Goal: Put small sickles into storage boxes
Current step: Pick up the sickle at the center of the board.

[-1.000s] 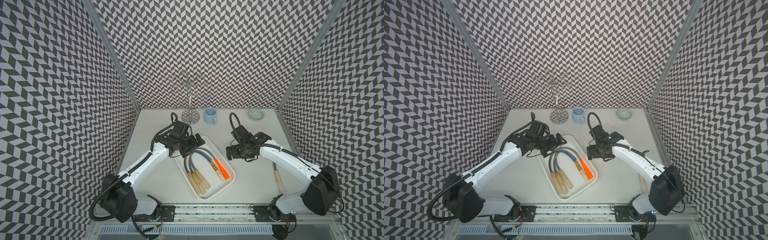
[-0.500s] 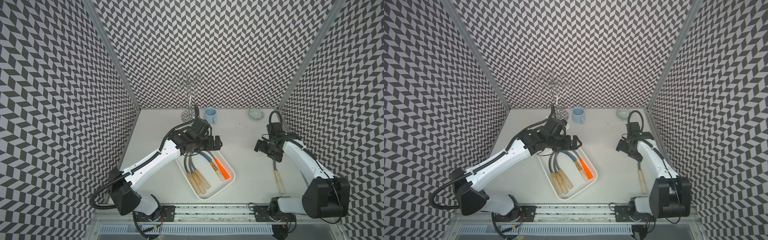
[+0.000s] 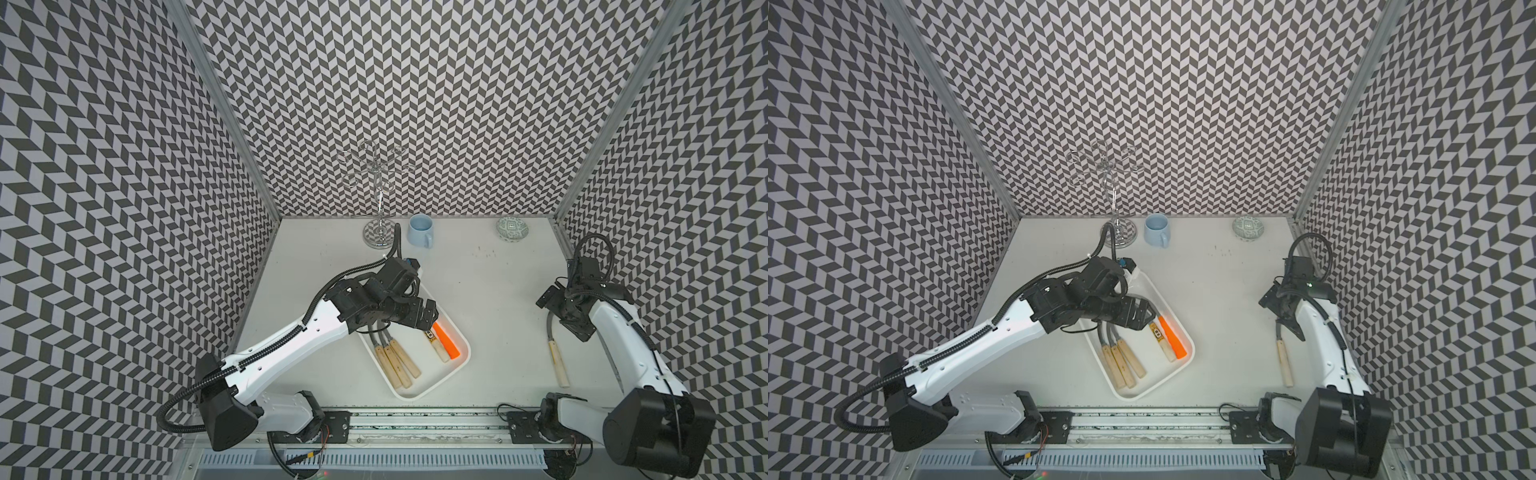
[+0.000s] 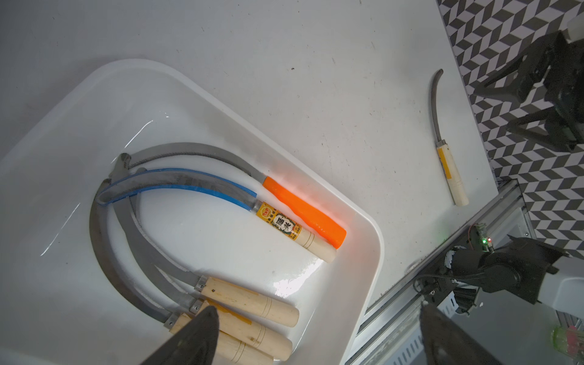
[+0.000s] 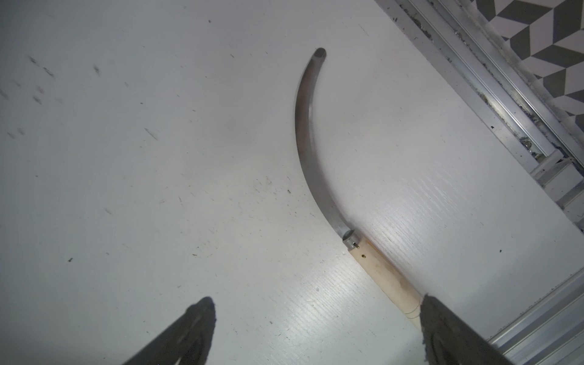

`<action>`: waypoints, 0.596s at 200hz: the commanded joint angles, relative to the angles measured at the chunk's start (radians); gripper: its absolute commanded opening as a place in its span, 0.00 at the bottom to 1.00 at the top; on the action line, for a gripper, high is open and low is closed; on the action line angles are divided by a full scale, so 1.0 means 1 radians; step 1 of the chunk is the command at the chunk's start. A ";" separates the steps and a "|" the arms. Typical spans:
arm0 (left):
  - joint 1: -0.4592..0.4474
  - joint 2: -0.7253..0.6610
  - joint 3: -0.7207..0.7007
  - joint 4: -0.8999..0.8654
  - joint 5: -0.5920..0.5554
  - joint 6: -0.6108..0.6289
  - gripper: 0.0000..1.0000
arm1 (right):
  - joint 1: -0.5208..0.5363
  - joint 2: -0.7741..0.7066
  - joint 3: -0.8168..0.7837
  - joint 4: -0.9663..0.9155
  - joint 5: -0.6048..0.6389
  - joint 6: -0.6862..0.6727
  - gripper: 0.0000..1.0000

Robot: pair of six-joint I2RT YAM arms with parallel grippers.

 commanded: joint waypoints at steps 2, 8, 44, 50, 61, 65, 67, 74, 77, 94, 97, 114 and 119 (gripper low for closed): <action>0.004 -0.019 -0.007 0.003 -0.003 0.062 1.00 | -0.051 0.039 -0.035 0.031 0.010 -0.067 1.00; 0.004 -0.022 -0.006 0.002 -0.006 0.069 0.99 | -0.076 0.048 -0.048 0.038 -0.007 -0.082 1.00; 0.039 -0.019 -0.024 0.014 0.001 0.099 1.00 | -0.130 0.106 -0.064 0.054 -0.090 -0.078 0.98; 0.048 -0.016 -0.026 0.016 0.010 0.102 0.99 | -0.133 0.125 -0.067 0.053 -0.099 -0.085 0.97; 0.061 -0.011 -0.028 0.023 0.026 0.105 1.00 | -0.135 0.156 -0.083 0.067 -0.113 -0.097 0.92; 0.063 -0.010 -0.029 0.026 0.030 0.107 0.99 | -0.137 0.163 -0.087 0.070 -0.113 -0.098 0.92; 0.065 -0.010 -0.026 0.028 0.030 0.108 1.00 | -0.137 0.166 -0.090 0.072 -0.113 -0.100 0.92; 0.068 -0.006 -0.027 0.033 0.030 0.111 1.00 | -0.139 0.168 -0.101 0.088 -0.121 -0.103 0.93; 0.068 -0.006 -0.026 0.034 0.031 0.113 1.00 | -0.139 0.168 -0.103 0.094 -0.124 -0.104 0.93; 0.079 0.004 -0.020 0.036 0.028 0.116 0.99 | -0.141 0.154 -0.122 0.118 -0.141 -0.097 0.93; 0.082 0.007 -0.020 0.036 0.029 0.116 0.99 | -0.140 0.155 -0.123 0.121 -0.144 -0.097 0.92; 0.106 0.014 -0.024 0.043 0.049 0.116 1.00 | -0.140 0.165 -0.125 0.121 -0.131 -0.099 0.93; 0.111 0.015 -0.026 0.047 0.056 0.116 0.99 | -0.139 0.170 -0.125 0.123 -0.124 -0.103 0.93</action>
